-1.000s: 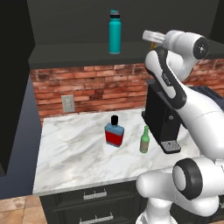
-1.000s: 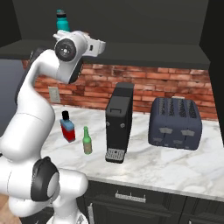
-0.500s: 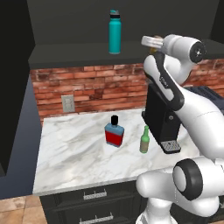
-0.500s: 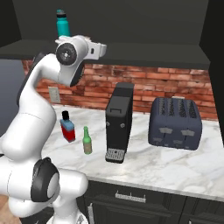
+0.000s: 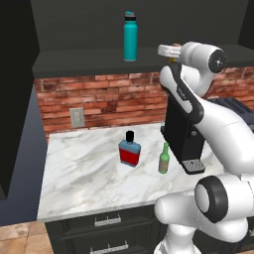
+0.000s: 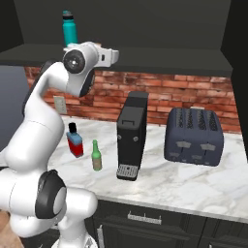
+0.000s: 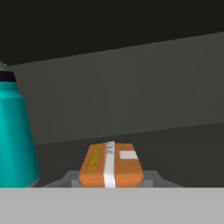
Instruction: Sort all alcoholic drinks to one cabinet, and non-alcoholic drinks to the other.
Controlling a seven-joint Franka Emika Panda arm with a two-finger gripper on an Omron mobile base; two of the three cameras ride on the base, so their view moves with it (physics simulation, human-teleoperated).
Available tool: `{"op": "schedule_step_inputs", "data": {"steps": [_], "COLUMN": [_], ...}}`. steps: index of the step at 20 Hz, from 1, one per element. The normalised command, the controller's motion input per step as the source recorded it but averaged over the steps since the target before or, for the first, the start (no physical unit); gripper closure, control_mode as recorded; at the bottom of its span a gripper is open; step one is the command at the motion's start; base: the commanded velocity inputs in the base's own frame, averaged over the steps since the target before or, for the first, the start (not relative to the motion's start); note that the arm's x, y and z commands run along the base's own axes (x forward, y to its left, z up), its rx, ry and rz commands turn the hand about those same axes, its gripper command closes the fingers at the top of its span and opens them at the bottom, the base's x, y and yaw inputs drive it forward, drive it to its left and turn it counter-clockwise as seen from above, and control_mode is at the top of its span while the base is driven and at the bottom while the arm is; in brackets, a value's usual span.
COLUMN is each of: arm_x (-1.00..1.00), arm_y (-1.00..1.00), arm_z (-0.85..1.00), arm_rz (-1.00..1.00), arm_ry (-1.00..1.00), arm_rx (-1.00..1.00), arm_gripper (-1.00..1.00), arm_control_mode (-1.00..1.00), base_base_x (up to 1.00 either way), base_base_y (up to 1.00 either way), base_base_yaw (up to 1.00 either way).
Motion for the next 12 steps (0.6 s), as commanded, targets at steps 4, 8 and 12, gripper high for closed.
{"op": "schedule_step_inputs", "data": {"steps": [4,8,12], "arm_x": [0.25,0.28,0.32], "arm_y": [0.00,0.00,0.00], "arm_z": [-0.06,-0.04,-0.09], "arm_rz": [-0.01,0.00,0.00], "arm_ry": [0.02,0.01,0.01], "arm_rx": [-0.03,-0.03,-0.03], "arm_gripper": [1.00,1.00,1.00], "arm_control_mode": [-1.00,-1.00,-1.00], "base_base_x": [0.00,0.00,0.00], "base_base_y": [0.00,0.00,0.00], "base_base_yaw": [0.00,0.00,0.00]}}
